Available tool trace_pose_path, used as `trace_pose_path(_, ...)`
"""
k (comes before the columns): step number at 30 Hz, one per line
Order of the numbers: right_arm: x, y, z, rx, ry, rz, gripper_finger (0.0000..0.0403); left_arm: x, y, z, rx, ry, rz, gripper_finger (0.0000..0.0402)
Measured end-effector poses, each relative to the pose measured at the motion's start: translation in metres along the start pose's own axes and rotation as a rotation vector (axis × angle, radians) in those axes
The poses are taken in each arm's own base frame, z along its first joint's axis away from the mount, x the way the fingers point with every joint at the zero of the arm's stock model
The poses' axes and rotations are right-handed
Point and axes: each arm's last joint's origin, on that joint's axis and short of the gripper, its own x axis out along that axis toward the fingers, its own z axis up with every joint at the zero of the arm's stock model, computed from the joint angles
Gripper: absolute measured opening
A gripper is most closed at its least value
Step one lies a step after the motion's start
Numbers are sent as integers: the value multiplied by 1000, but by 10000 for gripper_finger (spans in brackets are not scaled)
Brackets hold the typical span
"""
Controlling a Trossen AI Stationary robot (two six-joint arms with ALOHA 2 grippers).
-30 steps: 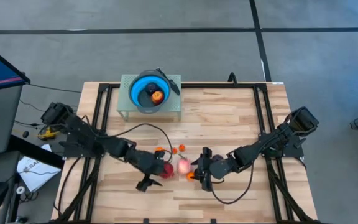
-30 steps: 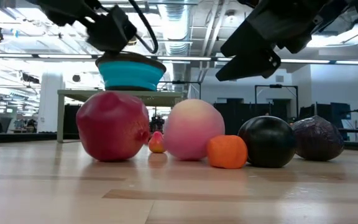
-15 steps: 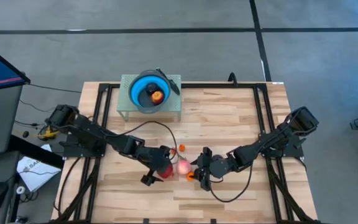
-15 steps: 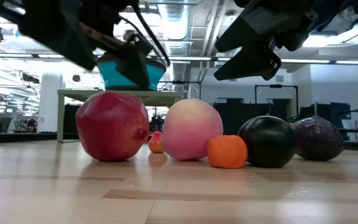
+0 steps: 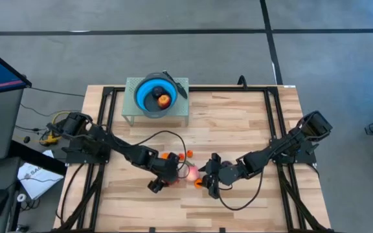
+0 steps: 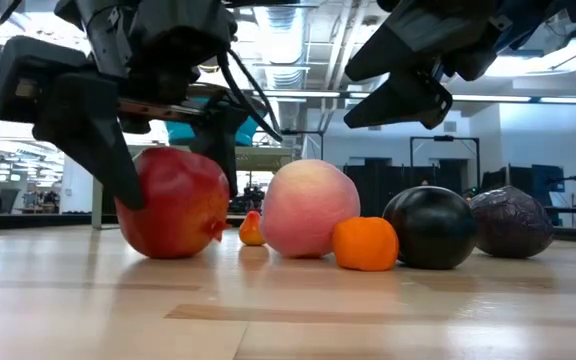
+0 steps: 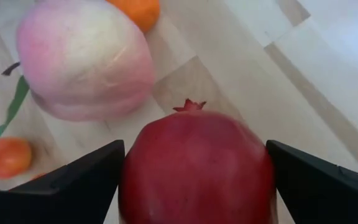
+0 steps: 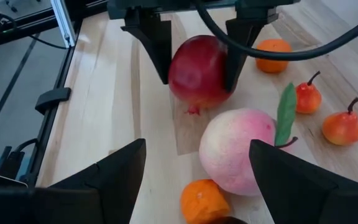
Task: Pick & Place Fruit
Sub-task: Put the red pomegranate into the blue strainer bowl on the shelf
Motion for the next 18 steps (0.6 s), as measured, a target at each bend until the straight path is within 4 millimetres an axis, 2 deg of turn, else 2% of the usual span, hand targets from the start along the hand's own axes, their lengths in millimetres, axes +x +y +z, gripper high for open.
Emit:
trace_pose_path(9, -1, 1, -1, -4, 4, 2, 281, -2, 3, -2, -10, 43, 99, 348)
trace_pose_path(13, -2, 4, -3, -10, 7, 11, 281, -5, 0, -2, -83, 43, 101, 344)
trace_pose_path(18, -2, 5, -4, -16, 9, 15, 281, -27, -6, 7, -168, -31, 190, 352)
